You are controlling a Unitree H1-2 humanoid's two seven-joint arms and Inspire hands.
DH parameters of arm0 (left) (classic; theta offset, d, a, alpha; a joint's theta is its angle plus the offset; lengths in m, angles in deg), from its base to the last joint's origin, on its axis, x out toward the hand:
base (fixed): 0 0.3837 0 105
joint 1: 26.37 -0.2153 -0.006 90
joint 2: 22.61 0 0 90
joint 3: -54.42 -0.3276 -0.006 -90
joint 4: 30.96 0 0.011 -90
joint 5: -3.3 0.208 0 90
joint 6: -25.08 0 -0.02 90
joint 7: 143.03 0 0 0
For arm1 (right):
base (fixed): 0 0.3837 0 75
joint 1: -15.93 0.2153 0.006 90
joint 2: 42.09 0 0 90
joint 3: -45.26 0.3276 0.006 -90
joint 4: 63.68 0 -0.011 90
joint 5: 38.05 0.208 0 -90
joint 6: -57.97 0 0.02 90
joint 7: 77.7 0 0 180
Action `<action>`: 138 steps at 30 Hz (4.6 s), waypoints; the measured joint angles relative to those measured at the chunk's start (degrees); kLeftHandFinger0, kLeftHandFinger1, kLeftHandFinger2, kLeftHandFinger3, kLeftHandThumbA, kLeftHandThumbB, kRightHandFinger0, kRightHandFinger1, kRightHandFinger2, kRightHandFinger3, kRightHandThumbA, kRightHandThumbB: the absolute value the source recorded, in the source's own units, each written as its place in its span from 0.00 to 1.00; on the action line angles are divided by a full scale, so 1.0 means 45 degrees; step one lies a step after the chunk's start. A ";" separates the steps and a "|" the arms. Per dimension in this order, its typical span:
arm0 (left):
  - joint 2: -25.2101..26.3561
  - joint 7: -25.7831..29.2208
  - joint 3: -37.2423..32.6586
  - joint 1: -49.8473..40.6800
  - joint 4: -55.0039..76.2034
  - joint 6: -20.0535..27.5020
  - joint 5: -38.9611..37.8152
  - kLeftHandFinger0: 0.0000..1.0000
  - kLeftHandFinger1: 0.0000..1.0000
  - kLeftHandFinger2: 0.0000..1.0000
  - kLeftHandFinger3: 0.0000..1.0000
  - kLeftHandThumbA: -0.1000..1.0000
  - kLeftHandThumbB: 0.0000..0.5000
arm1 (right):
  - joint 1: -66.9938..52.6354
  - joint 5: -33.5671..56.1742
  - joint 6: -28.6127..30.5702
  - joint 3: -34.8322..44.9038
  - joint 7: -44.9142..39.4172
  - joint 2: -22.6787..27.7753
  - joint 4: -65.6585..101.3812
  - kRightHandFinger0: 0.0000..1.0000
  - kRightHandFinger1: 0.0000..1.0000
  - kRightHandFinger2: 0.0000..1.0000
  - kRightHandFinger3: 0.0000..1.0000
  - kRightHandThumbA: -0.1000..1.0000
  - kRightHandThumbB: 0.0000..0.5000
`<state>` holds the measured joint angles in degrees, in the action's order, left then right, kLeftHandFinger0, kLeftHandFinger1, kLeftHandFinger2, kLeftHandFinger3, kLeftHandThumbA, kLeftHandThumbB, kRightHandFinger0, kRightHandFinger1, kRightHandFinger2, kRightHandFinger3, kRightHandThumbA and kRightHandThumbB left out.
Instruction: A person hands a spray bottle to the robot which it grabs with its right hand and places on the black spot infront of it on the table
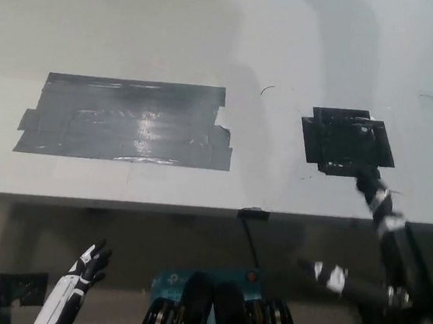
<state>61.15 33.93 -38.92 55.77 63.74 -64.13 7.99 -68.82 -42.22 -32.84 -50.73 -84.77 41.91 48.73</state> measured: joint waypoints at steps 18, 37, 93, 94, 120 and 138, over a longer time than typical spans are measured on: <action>-0.0028 -0.0006 -0.0005 0.0007 0.0031 0.0063 -0.0005 1.00 1.00 1.00 1.00 1.00 0.02 | 0.7729 -0.0108 -0.4423 0.0286 0.0088 -0.0651 -0.5776 1.00 1.00 1.00 1.00 1.00 0.82; -0.0030 -0.0025 -0.0013 0.0033 0.0145 0.0232 0.0047 1.00 1.00 1.00 1.00 1.00 0.02 | 1.0473 0.0713 -0.4899 0.1904 0.0487 -0.1879 -1.1729 1.00 1.00 1.00 1.00 1.00 0.83; -0.0069 -0.0118 0.0122 0.0166 0.0271 0.0147 0.0080 1.00 1.00 1.00 1.00 1.00 0.00 | 0.9054 -0.0699 -0.2897 0.2596 0.4737 -0.0920 -1.2018 0.01 0.24 0.47 0.39 0.42 0.81; -0.0073 -0.0117 0.0123 0.0166 0.0271 0.0146 0.0080 1.00 1.00 1.00 1.00 1.00 0.00 | 0.8974 -0.0692 -0.2851 0.2595 0.4748 -0.0930 -1.2034 0.01 0.23 0.46 0.36 0.41 0.82; -0.0101 -0.0116 0.0218 0.0181 0.0271 0.0104 0.0039 1.00 1.00 1.00 1.00 1.00 0.00 | 0.8390 -0.1275 -0.0408 0.1095 0.5520 -0.1420 -1.4082 1.00 1.00 1.00 1.00 0.73 1.00; -0.0099 -0.0118 0.0251 0.0216 0.0269 0.0138 -0.0103 1.00 1.00 1.00 1.00 0.99 0.00 | 0.7669 -0.2056 0.0100 -0.0781 0.3345 0.0544 -1.2851 1.00 1.00 1.00 1.00 0.85 1.00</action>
<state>60.70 33.40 -37.79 56.74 64.95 -63.51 7.53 -34.31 -51.47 -32.39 -54.24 -69.72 44.36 -9.10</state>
